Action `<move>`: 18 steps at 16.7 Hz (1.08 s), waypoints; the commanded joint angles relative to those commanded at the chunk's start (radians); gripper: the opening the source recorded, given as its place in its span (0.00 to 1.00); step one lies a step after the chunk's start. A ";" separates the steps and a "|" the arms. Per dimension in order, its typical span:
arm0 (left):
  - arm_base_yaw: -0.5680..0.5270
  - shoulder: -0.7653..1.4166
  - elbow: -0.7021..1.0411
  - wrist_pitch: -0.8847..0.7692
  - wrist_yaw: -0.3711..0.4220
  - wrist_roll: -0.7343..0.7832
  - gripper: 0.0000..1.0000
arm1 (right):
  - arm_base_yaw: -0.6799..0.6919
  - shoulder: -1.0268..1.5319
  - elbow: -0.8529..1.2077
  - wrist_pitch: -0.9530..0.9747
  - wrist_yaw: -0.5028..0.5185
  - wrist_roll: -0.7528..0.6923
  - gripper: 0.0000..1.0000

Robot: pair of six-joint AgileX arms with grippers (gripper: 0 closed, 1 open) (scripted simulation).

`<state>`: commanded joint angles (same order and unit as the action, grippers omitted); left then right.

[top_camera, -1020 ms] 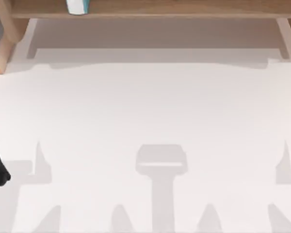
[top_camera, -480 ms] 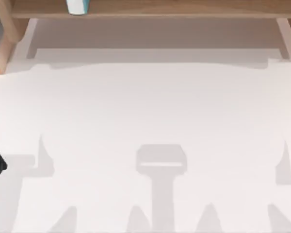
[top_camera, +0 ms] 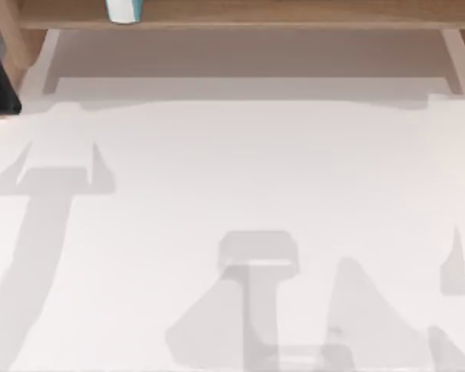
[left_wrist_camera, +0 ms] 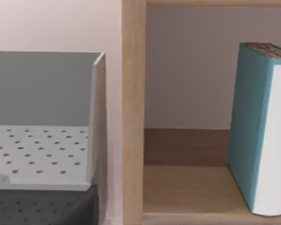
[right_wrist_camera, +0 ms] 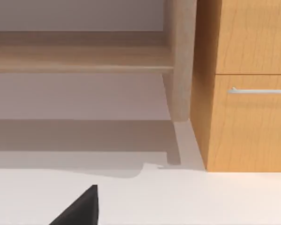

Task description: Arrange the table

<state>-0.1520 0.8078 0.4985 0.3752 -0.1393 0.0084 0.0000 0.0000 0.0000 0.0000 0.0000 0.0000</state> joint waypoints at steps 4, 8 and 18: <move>-0.072 0.474 0.241 0.183 -0.066 0.000 1.00 | 0.000 0.000 0.000 0.000 0.000 0.000 1.00; -0.136 0.864 0.450 0.341 -0.121 -0.001 1.00 | 0.000 0.000 0.000 0.000 0.000 0.000 1.00; -0.193 1.152 0.627 0.475 -0.166 -0.002 1.00 | 0.000 0.000 0.000 0.000 0.000 0.000 1.00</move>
<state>-0.3448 1.9599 1.1259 0.8506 -0.3053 0.0063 0.0000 0.0000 0.0000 0.0000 0.0000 0.0000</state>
